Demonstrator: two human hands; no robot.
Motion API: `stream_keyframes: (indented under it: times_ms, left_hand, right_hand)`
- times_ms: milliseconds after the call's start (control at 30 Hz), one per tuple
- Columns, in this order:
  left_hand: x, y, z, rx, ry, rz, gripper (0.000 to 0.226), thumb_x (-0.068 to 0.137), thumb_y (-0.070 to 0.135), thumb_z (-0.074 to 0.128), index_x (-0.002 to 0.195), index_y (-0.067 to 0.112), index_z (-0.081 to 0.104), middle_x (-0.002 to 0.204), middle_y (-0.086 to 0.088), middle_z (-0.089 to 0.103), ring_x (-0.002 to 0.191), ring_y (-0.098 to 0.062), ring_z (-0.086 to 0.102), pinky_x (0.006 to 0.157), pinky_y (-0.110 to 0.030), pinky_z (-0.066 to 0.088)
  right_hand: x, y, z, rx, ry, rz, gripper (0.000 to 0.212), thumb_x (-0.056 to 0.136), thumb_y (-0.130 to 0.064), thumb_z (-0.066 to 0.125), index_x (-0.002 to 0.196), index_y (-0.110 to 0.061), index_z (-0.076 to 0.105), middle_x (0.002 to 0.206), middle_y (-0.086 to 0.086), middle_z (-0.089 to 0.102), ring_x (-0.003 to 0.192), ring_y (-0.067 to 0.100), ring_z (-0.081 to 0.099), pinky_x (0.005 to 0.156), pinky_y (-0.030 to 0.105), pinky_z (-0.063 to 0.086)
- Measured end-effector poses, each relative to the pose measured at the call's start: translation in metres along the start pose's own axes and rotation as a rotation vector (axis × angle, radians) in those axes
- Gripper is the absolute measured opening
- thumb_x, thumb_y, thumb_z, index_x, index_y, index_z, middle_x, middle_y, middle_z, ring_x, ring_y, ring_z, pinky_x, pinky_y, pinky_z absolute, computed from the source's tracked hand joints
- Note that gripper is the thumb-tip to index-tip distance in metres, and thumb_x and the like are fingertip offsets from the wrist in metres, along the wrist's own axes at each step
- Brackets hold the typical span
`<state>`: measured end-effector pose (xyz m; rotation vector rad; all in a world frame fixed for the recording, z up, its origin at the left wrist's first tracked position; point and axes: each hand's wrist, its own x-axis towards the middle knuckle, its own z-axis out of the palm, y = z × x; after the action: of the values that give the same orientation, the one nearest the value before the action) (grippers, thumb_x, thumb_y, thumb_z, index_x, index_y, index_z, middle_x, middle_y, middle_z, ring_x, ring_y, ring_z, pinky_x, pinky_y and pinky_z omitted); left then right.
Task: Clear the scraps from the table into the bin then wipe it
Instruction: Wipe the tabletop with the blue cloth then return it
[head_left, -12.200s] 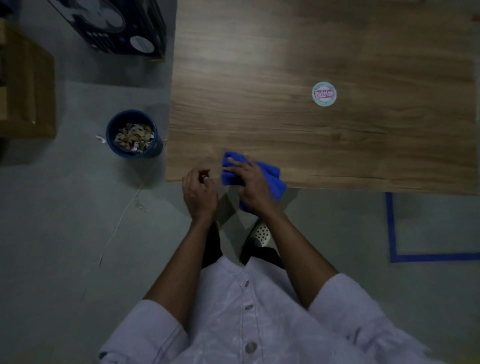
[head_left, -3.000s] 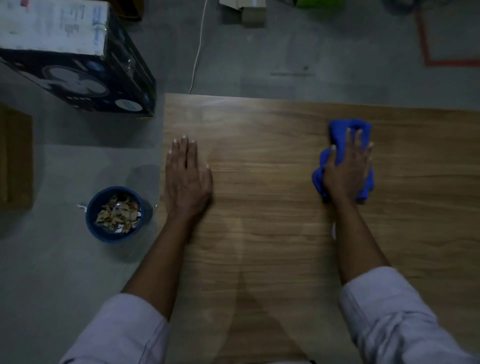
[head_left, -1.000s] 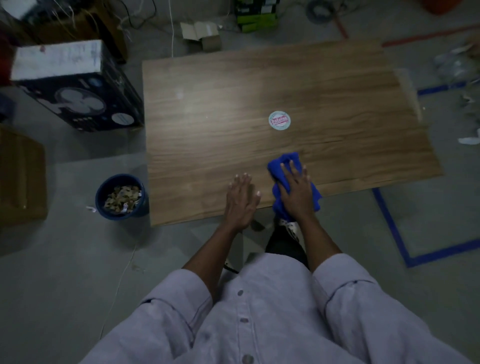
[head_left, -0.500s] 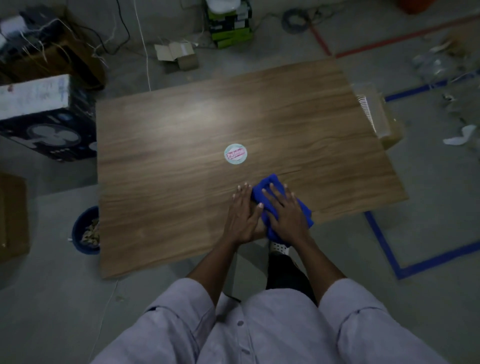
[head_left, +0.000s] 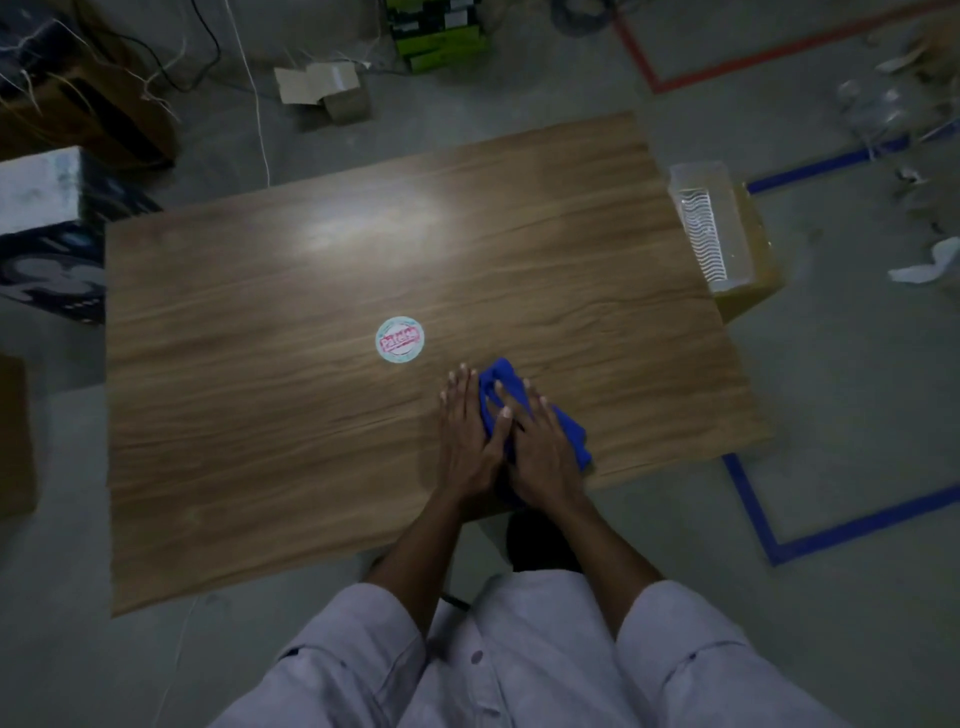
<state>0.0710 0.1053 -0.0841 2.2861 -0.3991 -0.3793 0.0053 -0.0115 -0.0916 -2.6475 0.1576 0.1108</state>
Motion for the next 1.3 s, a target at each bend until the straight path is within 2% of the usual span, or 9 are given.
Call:
stream_keyframes:
  times_ms: [200,467,533,633,733,900,1167,1233,1300]
  left_hand:
    - [0.014,0.027,0.030,0.075,-0.032,0.089,0.075,0.103,0.049,0.039,0.161,0.006,0.020,0.171,-0.007,0.010,0.158,-0.018,-0.002,0.127,-0.037,-0.005]
    - [0.012,0.035,0.040,0.117,-0.006,0.074,0.070,0.103,0.049,0.035,0.159,0.007,0.028,0.171,-0.006,0.013,0.158,-0.019,-0.001,0.128,-0.045,-0.001]
    - [0.010,0.043,0.048,0.069,0.012,0.062,0.068,0.104,0.046,0.037,0.159,0.007,0.028,0.170,-0.006,0.014,0.158,-0.018,0.000,0.128,-0.043,-0.003]
    - [0.007,0.050,0.056,-0.042,0.056,0.038,0.065,0.107,0.038,0.042,0.160,0.005,0.024,0.170,-0.008,0.017,0.158,-0.017,0.004,0.128,-0.040,-0.002]
    - [0.005,0.044,0.054,-0.015,0.047,0.082,0.065,0.105,0.033,0.048,0.159,0.003,0.027,0.169,-0.010,0.019,0.158,-0.020,0.005,0.128,-0.039,-0.001]
    - [0.005,0.051,0.057,0.128,-0.033,0.096,0.069,0.103,0.045,0.044,0.160,0.010,0.027,0.171,-0.006,0.011,0.158,-0.019,-0.004,0.128,-0.044,-0.002]
    - [0.004,0.052,0.050,0.159,-0.062,0.067,0.072,0.103,0.051,0.041,0.161,0.012,0.024,0.172,-0.004,0.005,0.158,-0.018,-0.008,0.128,-0.049,-0.001]
    - [0.004,0.057,0.050,0.093,-0.049,0.026,0.071,0.103,0.052,0.039,0.160,0.012,0.025,0.172,-0.003,0.007,0.158,-0.016,-0.008,0.128,-0.045,-0.004]
    - [0.005,0.064,0.052,0.015,-0.016,-0.021,0.071,0.104,0.051,0.036,0.161,0.012,0.023,0.171,-0.002,0.010,0.158,-0.013,-0.006,0.128,-0.041,-0.005]
  right_hand:
    - [-0.008,0.054,-0.029,-0.029,0.080,0.112,0.069,0.098,-0.035,0.048,0.163,-0.033,0.023,0.171,-0.012,0.013,0.160,0.026,0.003,0.128,0.045,0.008]
    - [-0.007,0.135,-0.080,-0.117,0.249,0.626,0.061,0.107,-0.043,0.039,0.163,-0.024,0.022,0.171,0.001,0.019,0.155,0.043,0.016,0.122,0.058,0.025]
    - [0.005,0.092,-0.063,-0.073,0.235,0.550,0.065,0.105,-0.041,0.047,0.163,-0.025,0.023,0.171,0.001,0.017,0.156,0.041,0.012,0.123,0.057,0.021]
    - [-0.001,0.032,-0.026,-0.092,0.102,0.228,0.066,0.104,-0.032,0.050,0.164,-0.026,0.021,0.172,-0.006,0.013,0.159,0.030,0.006,0.126,0.050,0.017]
    - [-0.013,0.053,-0.031,-0.079,0.120,0.133,0.066,0.103,-0.039,0.048,0.163,-0.029,0.022,0.172,-0.008,0.015,0.159,0.028,0.006,0.128,0.046,0.011]
    - [-0.033,0.128,-0.063,-0.141,0.205,0.339,0.061,0.107,-0.052,0.039,0.163,-0.032,0.023,0.171,-0.008,0.016,0.159,0.029,0.009,0.128,0.046,0.010]
    - [-0.037,0.196,-0.118,0.017,0.463,0.736,0.052,0.112,-0.040,0.032,0.158,-0.017,0.039,0.166,0.007,0.033,0.150,0.035,0.034,0.121,0.052,0.030]
    - [-0.025,0.161,-0.110,0.008,0.529,0.620,0.051,0.108,-0.025,0.044,0.157,-0.012,0.040,0.164,0.013,0.034,0.152,0.035,0.032,0.124,0.051,0.025]
    - [-0.012,0.105,-0.086,0.036,0.362,0.305,0.059,0.100,-0.020,0.047,0.158,-0.015,0.036,0.165,0.010,0.033,0.156,0.032,0.021,0.125,0.053,0.022]
